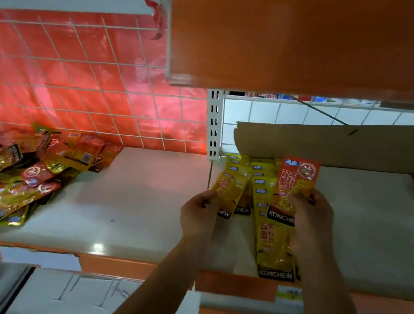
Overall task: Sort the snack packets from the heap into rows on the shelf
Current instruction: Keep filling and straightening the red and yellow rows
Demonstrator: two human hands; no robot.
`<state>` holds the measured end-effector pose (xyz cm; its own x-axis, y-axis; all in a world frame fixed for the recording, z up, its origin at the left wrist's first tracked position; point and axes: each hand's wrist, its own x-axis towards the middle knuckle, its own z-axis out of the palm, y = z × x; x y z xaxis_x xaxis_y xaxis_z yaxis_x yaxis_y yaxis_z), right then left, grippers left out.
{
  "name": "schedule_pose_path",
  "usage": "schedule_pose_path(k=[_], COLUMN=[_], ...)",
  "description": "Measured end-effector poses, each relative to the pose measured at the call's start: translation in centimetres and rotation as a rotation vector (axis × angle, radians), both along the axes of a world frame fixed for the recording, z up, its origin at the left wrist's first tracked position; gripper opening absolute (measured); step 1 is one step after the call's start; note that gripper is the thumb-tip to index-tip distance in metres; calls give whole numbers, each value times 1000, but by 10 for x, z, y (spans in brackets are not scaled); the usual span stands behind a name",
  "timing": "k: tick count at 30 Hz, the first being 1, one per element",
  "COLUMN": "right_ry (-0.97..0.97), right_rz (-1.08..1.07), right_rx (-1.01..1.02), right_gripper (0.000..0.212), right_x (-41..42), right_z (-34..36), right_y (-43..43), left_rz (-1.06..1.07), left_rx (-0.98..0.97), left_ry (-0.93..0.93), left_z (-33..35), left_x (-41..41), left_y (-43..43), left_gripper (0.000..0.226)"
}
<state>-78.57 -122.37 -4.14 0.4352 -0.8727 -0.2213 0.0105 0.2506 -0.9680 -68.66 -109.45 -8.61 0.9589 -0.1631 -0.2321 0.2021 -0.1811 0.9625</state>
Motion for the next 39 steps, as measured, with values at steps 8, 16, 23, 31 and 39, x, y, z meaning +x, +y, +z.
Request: schedule_pose_path(k=[8,16,23,31,39], right_ry=[23,37,36,53,145], right_rz=[55,40,52,89,155], right_rx=[-21,-38,-44,-61,-136], right_gripper=[17,15,18,21,23], right_x=[-27,-47,-66,-96,-110], right_z=[-4,-5,-12,-19,-26], right_y=[-21,-38,-52,-68,-74], left_rz=[-141,-124,-102,-91,-141], left_rx=[293,537,676,797,753], left_ry=[-289,-433,-523,-548,-752], left_z=[-3,-6,-6,0,9], left_x=[-27,-29,-34,-44,-59], left_y=[-12,-17,-22,-28,-54], left_gripper=[31,28,31,32,28])
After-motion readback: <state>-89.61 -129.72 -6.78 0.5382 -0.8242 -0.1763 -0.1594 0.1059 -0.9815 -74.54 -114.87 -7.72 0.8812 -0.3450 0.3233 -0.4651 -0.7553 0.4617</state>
